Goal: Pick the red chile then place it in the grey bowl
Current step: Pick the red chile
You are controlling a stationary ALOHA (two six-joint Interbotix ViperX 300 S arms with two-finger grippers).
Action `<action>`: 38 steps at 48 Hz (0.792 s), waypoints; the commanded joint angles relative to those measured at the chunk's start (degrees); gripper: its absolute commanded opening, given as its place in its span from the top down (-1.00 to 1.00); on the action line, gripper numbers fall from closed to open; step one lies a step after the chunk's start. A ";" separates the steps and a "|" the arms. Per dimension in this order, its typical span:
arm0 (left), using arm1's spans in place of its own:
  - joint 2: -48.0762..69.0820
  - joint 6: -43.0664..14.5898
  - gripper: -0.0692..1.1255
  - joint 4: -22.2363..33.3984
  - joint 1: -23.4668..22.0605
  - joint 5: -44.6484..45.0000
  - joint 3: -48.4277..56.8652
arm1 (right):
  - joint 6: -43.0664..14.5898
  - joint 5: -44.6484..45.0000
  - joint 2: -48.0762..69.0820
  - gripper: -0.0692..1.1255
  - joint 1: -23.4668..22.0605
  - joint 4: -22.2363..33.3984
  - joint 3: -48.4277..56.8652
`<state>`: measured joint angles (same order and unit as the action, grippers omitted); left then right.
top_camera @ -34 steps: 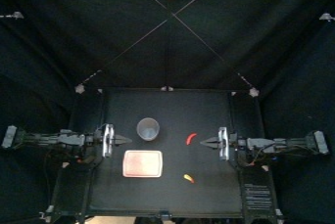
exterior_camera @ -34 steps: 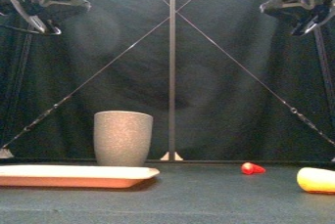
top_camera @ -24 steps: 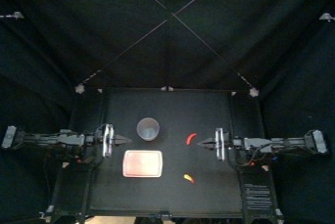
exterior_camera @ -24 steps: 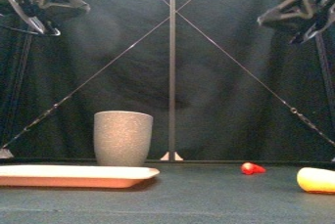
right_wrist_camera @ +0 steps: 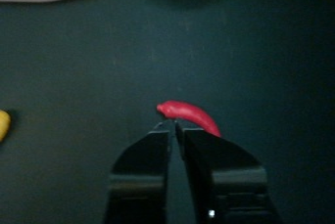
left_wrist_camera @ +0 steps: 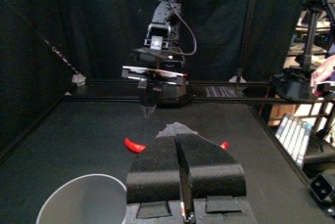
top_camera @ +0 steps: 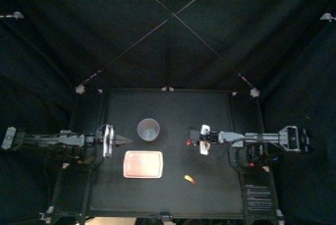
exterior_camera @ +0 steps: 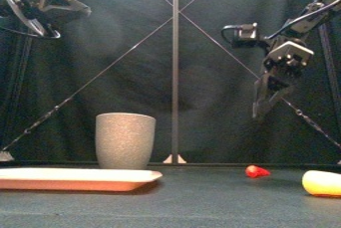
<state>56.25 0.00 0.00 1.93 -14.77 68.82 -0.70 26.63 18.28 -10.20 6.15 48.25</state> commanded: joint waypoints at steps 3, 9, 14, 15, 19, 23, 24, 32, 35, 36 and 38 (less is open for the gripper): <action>-0.18 -0.09 0.95 -0.09 0.97 -0.26 -0.62 | 0.18 2.46 -4.92 -0.52 -0.97 -0.62 -2.46; -0.18 -0.09 0.95 -0.09 1.14 -0.26 -0.53 | 0.26 2.46 -9.05 -0.54 -2.29 -0.09 -2.81; -0.18 -0.09 0.95 -0.09 1.14 -0.18 -0.53 | 0.26 1.93 -11.34 -0.54 -4.04 1.41 -3.25; -0.09 -0.09 0.95 -0.09 1.23 -0.18 -0.44 | 0.26 1.67 -11.78 -0.54 -4.48 1.49 -3.34; -0.18 -0.09 0.95 -0.09 1.23 -0.26 -0.44 | 0.35 0.44 -13.54 -0.54 -6.24 2.20 -4.04; -0.18 -0.09 0.95 -0.09 1.23 -0.26 -0.35 | 0.53 -0.09 -14.68 -0.54 -7.65 2.55 -4.83; -0.09 -0.09 0.95 -0.09 1.14 -0.18 -0.35 | 0.62 -0.18 -15.03 -0.54 -7.91 2.64 -5.10; -0.18 -0.09 0.95 -0.09 1.23 -0.18 -0.35 | 2.81 -0.09 -17.05 -0.54 -8.70 1.41 -6.24; -0.09 -0.09 0.95 -0.09 1.32 -0.18 -0.35 | 3.69 0.00 -18.02 -0.54 -8.79 0.26 -6.68; -0.09 -0.09 0.95 -0.09 1.32 -0.18 -0.35 | 3.87 -0.09 -18.28 -0.54 -8.79 -0.09 -6.77; -0.18 -0.09 0.95 -0.09 1.32 -0.18 -0.35 | 4.13 -0.09 -18.98 -0.54 -8.70 -0.53 -6.94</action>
<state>56.34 0.00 0.00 3.08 -14.68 69.26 3.08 26.81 -0.79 -18.72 6.50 42.80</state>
